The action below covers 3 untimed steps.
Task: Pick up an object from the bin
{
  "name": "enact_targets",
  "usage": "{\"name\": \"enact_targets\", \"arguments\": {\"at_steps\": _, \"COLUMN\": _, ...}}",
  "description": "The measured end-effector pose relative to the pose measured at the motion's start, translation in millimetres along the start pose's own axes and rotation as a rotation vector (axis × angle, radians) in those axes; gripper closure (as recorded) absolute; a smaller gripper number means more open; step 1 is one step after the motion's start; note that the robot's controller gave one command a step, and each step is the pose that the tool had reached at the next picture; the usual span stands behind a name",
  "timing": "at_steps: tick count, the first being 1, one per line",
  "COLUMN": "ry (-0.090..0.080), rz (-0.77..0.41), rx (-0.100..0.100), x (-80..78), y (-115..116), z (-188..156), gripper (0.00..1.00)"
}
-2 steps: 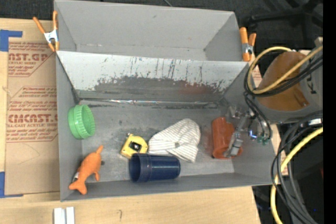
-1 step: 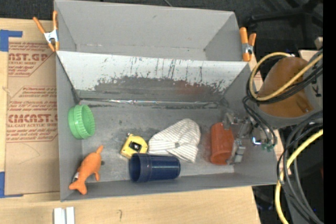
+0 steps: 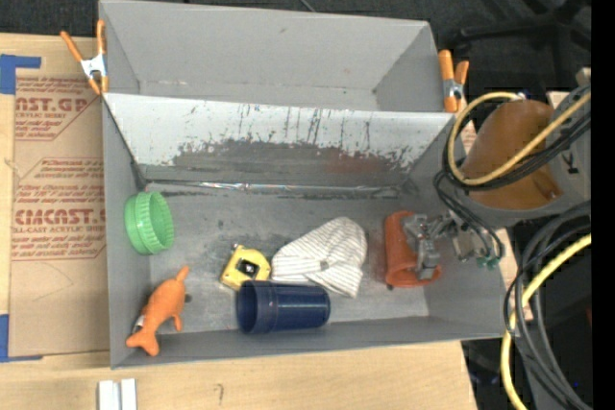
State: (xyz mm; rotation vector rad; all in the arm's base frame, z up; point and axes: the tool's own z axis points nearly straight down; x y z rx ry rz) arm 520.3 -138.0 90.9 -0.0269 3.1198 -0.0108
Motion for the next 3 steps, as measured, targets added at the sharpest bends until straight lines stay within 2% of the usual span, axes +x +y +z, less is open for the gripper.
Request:
{"name": "enact_targets", "arguments": {"at_steps": 2, "ry": 0.0, "rz": -0.234, "rx": -0.003, "x": -2.7, "y": 3.2, "z": -0.7, "gripper": 1.0}}
{"name": "enact_targets", "arguments": {"at_steps": 3, "ry": 0.0, "rz": -0.285, "rx": -0.004, "x": -3.0, "y": 3.2, "z": -4.3, "gripper": 1.0}}
